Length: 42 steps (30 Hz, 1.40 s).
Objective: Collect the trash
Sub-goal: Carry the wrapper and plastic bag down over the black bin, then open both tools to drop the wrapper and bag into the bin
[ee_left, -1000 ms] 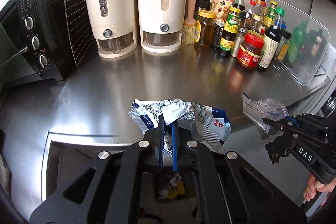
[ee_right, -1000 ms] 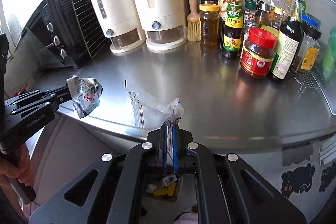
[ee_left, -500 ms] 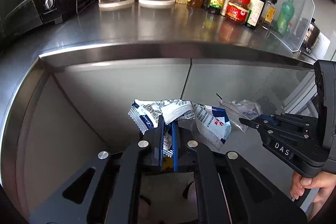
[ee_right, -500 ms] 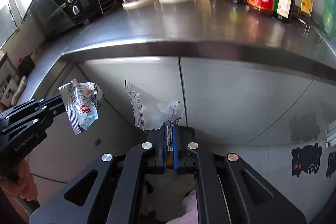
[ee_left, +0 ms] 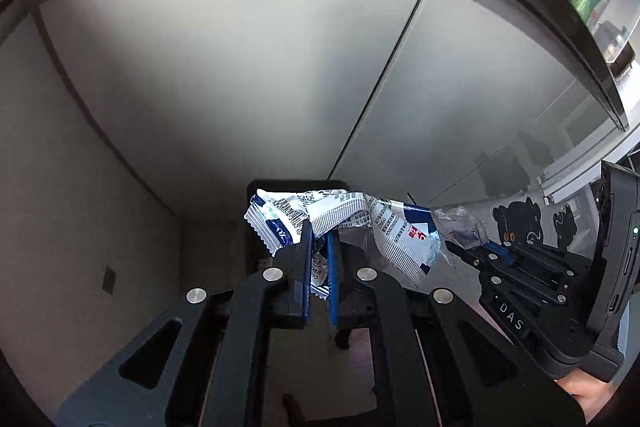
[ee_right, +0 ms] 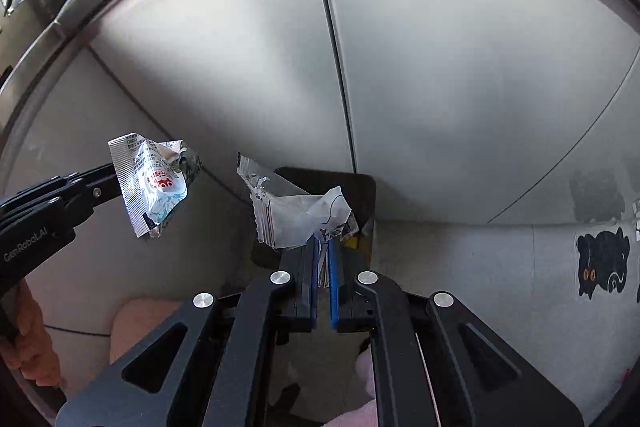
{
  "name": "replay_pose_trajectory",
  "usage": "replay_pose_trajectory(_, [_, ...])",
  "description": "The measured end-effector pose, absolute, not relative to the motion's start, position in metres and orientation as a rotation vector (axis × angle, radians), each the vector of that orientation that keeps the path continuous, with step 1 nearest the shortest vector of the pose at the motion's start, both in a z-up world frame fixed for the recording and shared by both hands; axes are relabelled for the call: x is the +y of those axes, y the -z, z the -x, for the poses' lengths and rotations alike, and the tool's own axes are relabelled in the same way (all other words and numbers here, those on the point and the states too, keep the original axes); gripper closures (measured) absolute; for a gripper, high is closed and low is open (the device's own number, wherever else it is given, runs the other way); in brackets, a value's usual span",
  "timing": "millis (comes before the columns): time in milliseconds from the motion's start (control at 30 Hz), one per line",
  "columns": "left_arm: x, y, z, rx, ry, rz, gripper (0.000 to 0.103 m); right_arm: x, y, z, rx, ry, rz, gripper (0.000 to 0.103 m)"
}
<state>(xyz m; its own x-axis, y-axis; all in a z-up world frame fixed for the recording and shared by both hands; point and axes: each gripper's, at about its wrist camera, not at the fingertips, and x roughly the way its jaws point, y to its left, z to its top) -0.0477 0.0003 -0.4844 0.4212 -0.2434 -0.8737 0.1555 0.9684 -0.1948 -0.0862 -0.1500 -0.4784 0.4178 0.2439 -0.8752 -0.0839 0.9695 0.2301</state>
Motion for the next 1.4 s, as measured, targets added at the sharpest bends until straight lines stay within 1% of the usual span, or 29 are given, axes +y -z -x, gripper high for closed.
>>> replay_pose_trajectory(200, [0.002,0.539,0.018,1.202,0.224,0.107,0.098,-0.148,0.537,0.073,1.185,-0.164,-0.199,0.097])
replay_pose_trajectory(433, [0.005,0.595,-0.006,1.3,0.208,0.122,0.097,-0.135,0.587,0.056,1.26,-0.159,-0.174,0.097])
replay_pose_trajectory(700, [-0.009,0.637,-0.031,1.391,0.218,0.069,0.097,-0.126,0.63,0.033,1.363,-0.147,-0.172,0.097])
replay_pose_trajectory(767, [-0.008,0.646,-0.036,1.415,0.213,0.09,0.097,-0.126,0.638,0.028,1.386,-0.141,-0.188,0.097])
replay_pose_trajectory(967, [-0.008,0.668,-0.047,1.447,0.2,0.11,0.096,-0.123,0.652,0.02,1.403,-0.169,-0.172,0.096])
replay_pose_trajectory(1067, [-0.006,0.671,-0.051,1.448,0.194,0.113,0.091,-0.12,0.655,0.016,1.401,-0.169,-0.156,0.094])
replay_pose_trajectory(1100, [-0.007,0.669,-0.049,1.445,0.19,0.111,0.088,-0.12,0.655,0.016,1.403,-0.165,-0.153,0.094])
replay_pose_trajectory(1133, [-0.006,0.668,-0.05,1.443,0.186,0.106,0.079,-0.121,0.655,0.015,1.404,-0.161,-0.154,0.094])
replay_pose_trajectory(1200, [-0.004,0.665,-0.051,1.433,0.179,0.102,0.075,-0.12,0.662,0.011,1.414,-0.159,-0.153,0.093])
replay_pose_trajectory(1267, [-0.002,0.662,-0.05,1.422,0.18,0.115,0.075,-0.119,0.667,0.008,1.423,-0.157,-0.156,0.089])
replay_pose_trajectory(1300, [0.0,0.661,-0.05,1.422,0.18,0.12,0.077,-0.12,0.667,0.007,1.423,-0.156,-0.159,0.085])
replay_pose_trajectory(1333, [0.001,0.659,-0.05,1.419,0.179,0.124,0.077,-0.12,0.667,0.007,1.42,-0.156,-0.161,0.072])
replay_pose_trajectory(1367, [0.002,0.657,-0.05,1.414,0.179,0.127,0.077,-0.121,0.665,0.007,1.413,-0.156,-0.162,0.065])
replay_pose_trajectory(1400, [0.002,0.653,-0.049,1.408,0.18,0.129,0.076,-0.121,0.662,0.008,1.4,-0.157,-0.161,0.051])
